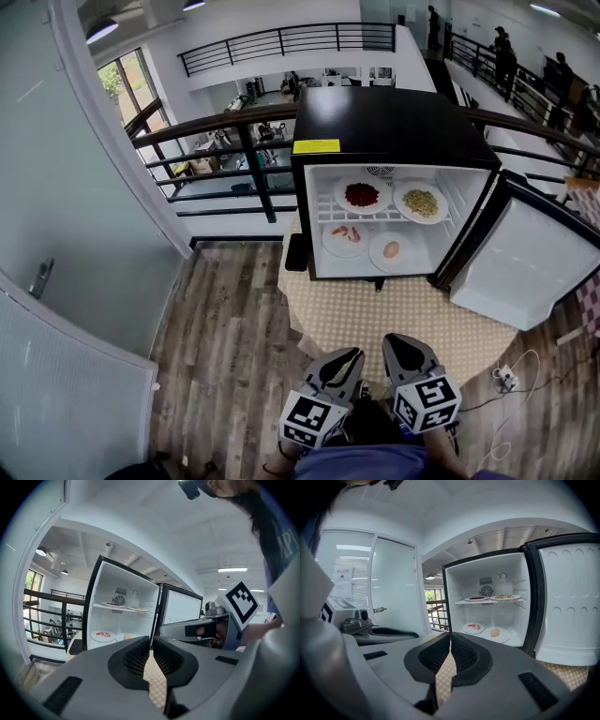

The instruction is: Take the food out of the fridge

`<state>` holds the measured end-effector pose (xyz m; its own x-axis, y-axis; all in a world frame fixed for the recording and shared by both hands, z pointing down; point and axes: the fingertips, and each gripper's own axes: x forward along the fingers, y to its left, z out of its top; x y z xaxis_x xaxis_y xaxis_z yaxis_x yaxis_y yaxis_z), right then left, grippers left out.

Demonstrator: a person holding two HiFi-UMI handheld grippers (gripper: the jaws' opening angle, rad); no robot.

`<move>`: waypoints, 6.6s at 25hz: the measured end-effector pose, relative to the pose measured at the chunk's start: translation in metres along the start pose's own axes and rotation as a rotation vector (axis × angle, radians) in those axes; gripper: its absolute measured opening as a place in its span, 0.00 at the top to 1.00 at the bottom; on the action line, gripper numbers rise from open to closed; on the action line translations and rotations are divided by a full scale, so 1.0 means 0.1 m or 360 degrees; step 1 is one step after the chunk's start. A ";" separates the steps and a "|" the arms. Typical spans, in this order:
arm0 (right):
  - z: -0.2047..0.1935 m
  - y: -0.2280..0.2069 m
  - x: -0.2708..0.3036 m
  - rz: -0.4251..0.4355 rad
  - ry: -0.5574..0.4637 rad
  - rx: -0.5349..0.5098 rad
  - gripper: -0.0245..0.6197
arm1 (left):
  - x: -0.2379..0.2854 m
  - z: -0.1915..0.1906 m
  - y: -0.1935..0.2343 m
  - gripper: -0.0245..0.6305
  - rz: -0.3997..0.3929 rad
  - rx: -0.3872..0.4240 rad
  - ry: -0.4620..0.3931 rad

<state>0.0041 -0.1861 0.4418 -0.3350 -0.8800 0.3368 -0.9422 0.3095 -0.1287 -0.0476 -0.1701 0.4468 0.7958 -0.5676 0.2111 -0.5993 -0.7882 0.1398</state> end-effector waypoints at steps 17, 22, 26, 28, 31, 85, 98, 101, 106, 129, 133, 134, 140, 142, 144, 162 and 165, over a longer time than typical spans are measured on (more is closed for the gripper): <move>-0.04 -1.13 0.70 -0.0118 0.0129 0.0120 0.93 | 1.10 -0.11 0.53 0.93 -0.0036 -0.0125 0.0128; -0.16 -1.42 0.79 -0.0164 0.0174 0.0141 0.93 | 1.38 -0.27 0.58 0.93 -0.0082 -0.0145 0.0204; -0.23 -1.64 0.95 -0.0186 0.0205 0.0133 0.93 | 1.61 -0.37 0.67 0.92 -0.0111 -0.0182 0.0230; -0.27 -1.72 1.05 -0.0195 0.0223 0.0122 0.93 | 1.69 -0.39 0.71 0.87 -0.0128 -0.0199 0.0248; -0.32 -1.86 1.20 -0.0207 0.0238 0.0132 0.93 | 1.81 -0.42 0.78 0.84 -0.0147 -0.0160 0.0285; -0.86 -2.87 2.27 -0.0434 0.0417 0.0569 0.75 | 3.24 -0.98 1.89 0.63 0.0184 -0.0460 0.0770; -0.99 -2.57 1.93 -0.0387 0.0362 0.0828 0.81 | 2.80 -1.03 1.78 0.77 0.0306 -0.0546 0.0641; -0.97 -2.51 1.78 -0.0398 0.0347 0.0867 0.81 | 2.67 -0.96 1.72 0.78 0.0309 -0.0620 0.0572; -0.94 -2.34 1.62 -0.0359 0.0290 0.0927 0.82 | 2.45 -0.87 1.62 0.81 0.0319 -0.0637 0.0497; -0.85 -1.42 0.64 -0.0327 0.0159 0.0883 0.86 | 1.17 -0.76 1.01 0.85 0.0285 -0.0720 0.0262; -0.85 -1.22 0.46 -0.0321 0.0147 0.0868 0.86 | 0.93 -0.74 0.90 0.85 0.0280 -0.0724 0.0219; -0.86 -1.18 0.42 -0.0319 0.0143 0.0870 0.86 | 0.88 -0.74 0.87 0.85 0.0276 -0.0722 0.0209; -0.90 -0.93 0.17 -0.0317 0.0129 0.0845 0.86 | 0.54 -0.76 0.71 0.85 0.0251 -0.0733 0.0154; -0.90 -0.82 0.09 -0.0308 0.0118 0.0852 0.86 | 0.41 -0.75 0.66 0.85 0.0249 -0.0734 0.0134; -0.91 -0.73 0.02 -0.0307 0.0105 0.0861 0.86 | 0.31 -0.76 0.62 0.85 0.0243 -0.0736 0.0126; -0.94 -0.41 -0.28 -0.0264 0.0115 0.0818 0.86 | -0.16 -0.80 0.38 0.85 0.0271 -0.0803 0.0070; -0.97 -0.45 -0.39 -0.0259 0.0130 0.0813 0.86 | -0.16 -0.82 0.25 0.85 0.0276 -0.0824 0.0065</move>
<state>0.0585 -0.1305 0.5252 -0.2039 -0.8648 0.4589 -0.8645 -0.0609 -0.4989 -0.0825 -0.1617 0.5261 0.6838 -0.6609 0.3093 -0.6940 -0.4581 0.5554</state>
